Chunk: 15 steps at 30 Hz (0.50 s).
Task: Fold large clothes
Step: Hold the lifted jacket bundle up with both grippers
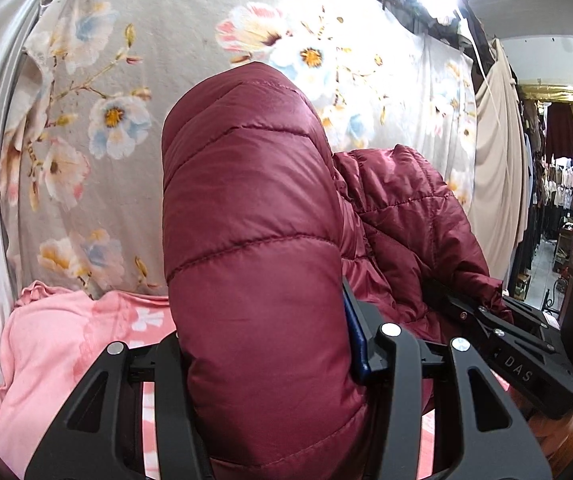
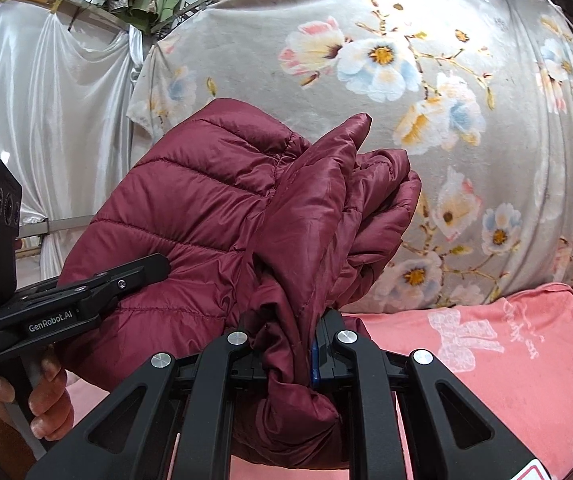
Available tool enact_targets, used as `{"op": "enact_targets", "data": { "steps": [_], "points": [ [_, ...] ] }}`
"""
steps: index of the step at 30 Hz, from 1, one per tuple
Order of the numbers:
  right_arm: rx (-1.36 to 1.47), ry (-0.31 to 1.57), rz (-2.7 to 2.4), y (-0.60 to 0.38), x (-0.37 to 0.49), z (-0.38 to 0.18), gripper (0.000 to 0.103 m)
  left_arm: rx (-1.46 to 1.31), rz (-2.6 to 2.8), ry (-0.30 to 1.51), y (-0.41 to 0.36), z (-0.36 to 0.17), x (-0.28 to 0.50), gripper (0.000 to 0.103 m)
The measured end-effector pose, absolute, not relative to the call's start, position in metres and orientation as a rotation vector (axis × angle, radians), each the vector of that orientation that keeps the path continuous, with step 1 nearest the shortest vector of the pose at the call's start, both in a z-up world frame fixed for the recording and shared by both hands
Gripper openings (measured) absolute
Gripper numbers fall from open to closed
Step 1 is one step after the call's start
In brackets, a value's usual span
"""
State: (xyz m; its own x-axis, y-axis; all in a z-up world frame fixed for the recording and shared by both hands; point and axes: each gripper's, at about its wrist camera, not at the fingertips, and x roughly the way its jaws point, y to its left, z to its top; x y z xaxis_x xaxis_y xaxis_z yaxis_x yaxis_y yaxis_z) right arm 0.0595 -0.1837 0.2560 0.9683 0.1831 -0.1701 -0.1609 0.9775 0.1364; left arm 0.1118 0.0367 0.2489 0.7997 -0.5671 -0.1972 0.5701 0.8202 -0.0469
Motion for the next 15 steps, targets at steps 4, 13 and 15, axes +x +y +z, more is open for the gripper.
{"op": "enact_targets", "data": {
  "steps": [4,13,15],
  "points": [
    [0.140,0.186,0.215,-0.176,0.084,0.245,0.014,0.000,-0.612,0.182,0.046,0.240,0.139,0.047],
    [0.256,0.299,0.271,-0.178,0.157,0.180,0.014,-0.041,-0.609,0.283,0.042,0.186,0.218,0.048],
    [0.272,0.329,0.275,-0.178,0.172,0.162,0.014,-0.057,-0.602,0.324,0.040,0.170,0.234,0.049]
  ]
}}
